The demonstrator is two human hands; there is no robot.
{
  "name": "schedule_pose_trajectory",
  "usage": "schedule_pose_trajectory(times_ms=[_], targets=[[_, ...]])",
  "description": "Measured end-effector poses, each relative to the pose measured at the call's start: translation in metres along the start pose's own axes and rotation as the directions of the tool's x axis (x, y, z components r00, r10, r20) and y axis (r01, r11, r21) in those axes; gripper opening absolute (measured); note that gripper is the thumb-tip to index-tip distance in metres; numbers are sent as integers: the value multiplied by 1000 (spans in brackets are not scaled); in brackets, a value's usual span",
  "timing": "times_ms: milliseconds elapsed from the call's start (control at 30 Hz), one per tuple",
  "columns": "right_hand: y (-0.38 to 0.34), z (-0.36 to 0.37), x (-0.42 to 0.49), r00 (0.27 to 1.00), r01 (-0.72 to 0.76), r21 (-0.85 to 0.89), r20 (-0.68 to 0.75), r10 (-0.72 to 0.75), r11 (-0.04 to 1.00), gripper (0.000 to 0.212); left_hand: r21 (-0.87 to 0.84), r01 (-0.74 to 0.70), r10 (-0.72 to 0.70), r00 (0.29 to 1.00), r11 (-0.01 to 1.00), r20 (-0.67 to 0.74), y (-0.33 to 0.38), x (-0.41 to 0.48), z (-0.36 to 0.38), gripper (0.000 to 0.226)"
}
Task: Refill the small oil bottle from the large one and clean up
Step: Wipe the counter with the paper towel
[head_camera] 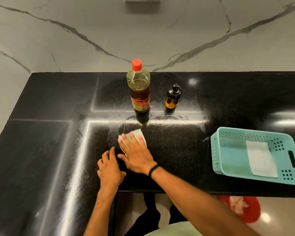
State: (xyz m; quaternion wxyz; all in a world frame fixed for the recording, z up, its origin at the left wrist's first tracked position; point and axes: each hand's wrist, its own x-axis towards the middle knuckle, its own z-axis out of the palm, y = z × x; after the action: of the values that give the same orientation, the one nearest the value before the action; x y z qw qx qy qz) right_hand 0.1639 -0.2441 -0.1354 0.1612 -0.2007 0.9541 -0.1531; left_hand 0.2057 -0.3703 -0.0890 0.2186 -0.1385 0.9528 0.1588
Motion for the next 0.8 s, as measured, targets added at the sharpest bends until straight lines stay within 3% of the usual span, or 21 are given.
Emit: schedule_pose_trajectory(times_ms=[67,133,267,400,500,633,800], targets=[[15,3,-34,999,-50,25,-14,50,998,71,-20,-5,5,1000,1000,2,-1,-1,0,112],[48,-4,-48,972,-211,-18,-106,208,977,76,-39,-17,17,1000,999,5,-2,-2,-2,110],[142,-38,-43,814,-552,86,-163,558,829,79,-39,-18,18,1000,999,21,-1,-2,-3,109],[171,-53,-27,707,-670,172,-148,691,722,83,-33,-18,18,1000,999,13,1,-1,-2,111],[123,-44,-3,792,-562,201,-149,592,802,81,-36,-11,12,1000,999,5,-2,0,-1,112],[30,-16,25,949,-292,156,-77,307,944,75,23,-23,24,999,999,-25,-3,5,2,116],[15,-13,26,975,-195,143,-78,207,970,69,23,-11,12,999,1000,-32,1,6,3,115]])
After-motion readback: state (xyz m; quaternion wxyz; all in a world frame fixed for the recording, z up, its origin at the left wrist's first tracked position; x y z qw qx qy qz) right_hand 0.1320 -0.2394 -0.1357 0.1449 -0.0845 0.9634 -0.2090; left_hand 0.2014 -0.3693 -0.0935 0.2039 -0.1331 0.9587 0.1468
